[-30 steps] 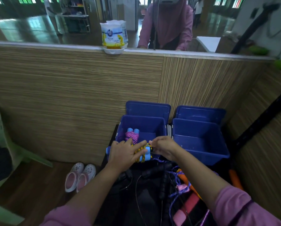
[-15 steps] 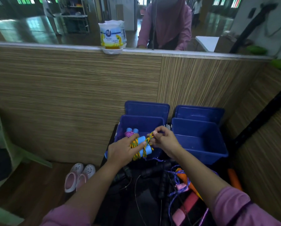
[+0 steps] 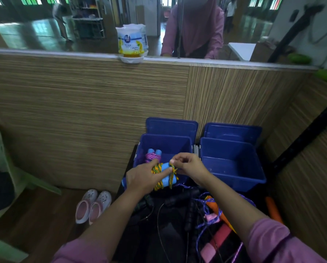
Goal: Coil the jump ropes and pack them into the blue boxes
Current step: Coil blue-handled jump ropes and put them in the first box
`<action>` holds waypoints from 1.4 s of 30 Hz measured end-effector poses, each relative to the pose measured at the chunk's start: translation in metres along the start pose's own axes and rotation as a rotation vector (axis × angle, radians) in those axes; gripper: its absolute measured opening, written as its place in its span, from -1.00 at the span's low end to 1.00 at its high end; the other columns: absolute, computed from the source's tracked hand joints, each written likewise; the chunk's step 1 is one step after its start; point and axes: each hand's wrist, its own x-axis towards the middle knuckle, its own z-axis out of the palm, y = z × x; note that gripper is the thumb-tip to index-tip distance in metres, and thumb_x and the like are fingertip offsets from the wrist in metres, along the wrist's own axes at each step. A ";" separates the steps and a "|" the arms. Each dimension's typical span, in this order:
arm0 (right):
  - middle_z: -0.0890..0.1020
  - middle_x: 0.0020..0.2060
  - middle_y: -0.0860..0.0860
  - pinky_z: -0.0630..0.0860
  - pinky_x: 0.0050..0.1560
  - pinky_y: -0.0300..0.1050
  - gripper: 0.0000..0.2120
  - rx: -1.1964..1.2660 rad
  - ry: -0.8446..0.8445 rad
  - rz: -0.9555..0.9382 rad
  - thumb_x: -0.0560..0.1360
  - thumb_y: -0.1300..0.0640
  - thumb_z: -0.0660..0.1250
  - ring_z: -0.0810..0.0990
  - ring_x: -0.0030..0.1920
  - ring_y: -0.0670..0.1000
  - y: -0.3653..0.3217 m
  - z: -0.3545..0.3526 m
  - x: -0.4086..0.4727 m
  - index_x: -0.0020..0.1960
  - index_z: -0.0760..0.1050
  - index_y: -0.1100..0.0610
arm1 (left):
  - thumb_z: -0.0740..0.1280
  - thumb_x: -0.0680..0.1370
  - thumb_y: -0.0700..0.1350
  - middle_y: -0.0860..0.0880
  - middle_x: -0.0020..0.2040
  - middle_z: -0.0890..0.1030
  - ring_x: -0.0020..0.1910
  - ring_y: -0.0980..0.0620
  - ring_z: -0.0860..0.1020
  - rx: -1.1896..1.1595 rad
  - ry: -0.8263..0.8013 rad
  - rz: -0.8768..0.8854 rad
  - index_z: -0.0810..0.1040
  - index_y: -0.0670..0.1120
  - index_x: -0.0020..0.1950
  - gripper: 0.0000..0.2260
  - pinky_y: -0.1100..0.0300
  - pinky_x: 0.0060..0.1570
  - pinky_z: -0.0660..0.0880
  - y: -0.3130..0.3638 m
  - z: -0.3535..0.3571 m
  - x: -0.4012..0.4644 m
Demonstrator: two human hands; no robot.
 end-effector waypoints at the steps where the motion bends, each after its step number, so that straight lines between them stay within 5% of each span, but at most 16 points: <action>1: 0.52 -0.34 0.05 0.60 -0.05 0.06 -0.92 -0.029 0.003 -0.007 0.47 0.19 0.42 0.55 -0.24 -0.03 0.000 0.002 0.000 -0.20 0.61 0.13 | -0.12 0.26 0.60 0.11 -0.14 0.60 -0.07 0.10 0.56 -0.009 0.001 0.002 0.42 0.28 0.19 -0.30 0.14 -0.14 0.43 -0.001 0.000 -0.001; 9: 0.40 -0.49 0.01 0.58 -0.22 0.15 -0.85 -0.258 0.127 0.005 0.41 0.03 0.49 0.44 -0.35 0.07 0.000 0.010 0.007 -0.33 0.61 -0.05 | -0.07 0.24 0.62 0.13 -0.22 0.59 -0.15 0.19 0.53 0.000 0.010 0.008 0.50 0.18 0.08 -0.27 0.20 -0.18 0.36 0.004 0.001 -0.005; 13: 0.55 -0.33 0.07 0.59 -0.23 -0.09 -0.91 0.040 0.081 0.098 0.49 0.17 0.39 0.54 -0.25 0.01 -0.004 0.006 0.002 -0.15 0.62 0.18 | 0.08 0.49 0.42 0.07 -0.03 0.62 0.04 0.06 0.56 0.037 0.013 0.017 0.43 0.19 0.27 -0.51 0.16 -0.14 0.29 0.004 -0.004 -0.001; 17: 0.65 -0.11 0.14 0.52 0.08 0.09 -0.86 0.099 -0.008 0.253 0.54 0.13 0.33 0.60 -0.09 0.10 0.000 -0.004 0.002 -0.03 0.62 0.19 | -0.03 0.52 0.35 0.10 -0.09 0.60 0.01 0.08 0.56 -0.053 0.005 0.080 0.29 0.26 0.36 -0.54 0.14 -0.12 0.31 -0.002 -0.005 -0.003; 23: 0.66 -0.16 0.08 0.57 -0.21 -0.09 -0.86 0.175 -0.066 0.397 0.55 0.22 0.28 0.63 -0.21 0.06 0.003 -0.006 -0.003 0.00 0.61 0.12 | -0.03 0.50 0.30 0.18 -0.02 0.64 -0.14 0.23 0.54 -0.204 0.052 0.300 0.37 0.28 0.31 -0.56 0.25 -0.16 0.34 -0.002 -0.003 -0.005; 29: 0.58 -0.28 0.03 0.47 -0.20 -0.09 -0.90 0.134 0.113 0.335 0.49 0.24 0.37 0.54 -0.25 -0.02 0.002 -0.008 -0.002 -0.18 0.58 0.09 | -0.08 0.52 0.29 0.14 0.22 0.57 0.18 0.15 0.51 -0.218 -0.008 0.197 0.37 0.27 0.38 -0.50 0.16 0.06 0.39 0.000 -0.006 -0.002; 35: 0.67 -0.07 0.02 0.48 0.01 0.02 -0.93 -0.066 0.083 0.260 0.45 0.11 0.39 0.58 0.03 -0.01 -0.004 0.002 -0.004 -0.13 0.65 0.06 | -0.08 0.54 0.16 0.06 -0.16 0.52 -0.06 -0.03 0.54 -0.269 -0.020 0.078 0.37 0.18 0.26 -0.62 0.06 -0.10 0.40 -0.004 0.000 0.007; 42: 0.63 -0.22 0.01 0.48 -0.15 -0.01 -0.94 -0.104 0.004 0.301 0.35 0.14 0.42 0.55 -0.09 0.07 -0.006 0.010 -0.006 -0.27 0.65 0.10 | 0.00 0.58 0.01 -0.08 -0.13 0.57 -0.01 -0.13 0.54 -0.369 0.003 0.072 0.42 -0.01 0.33 -0.61 0.11 -0.12 0.33 -0.002 0.000 0.003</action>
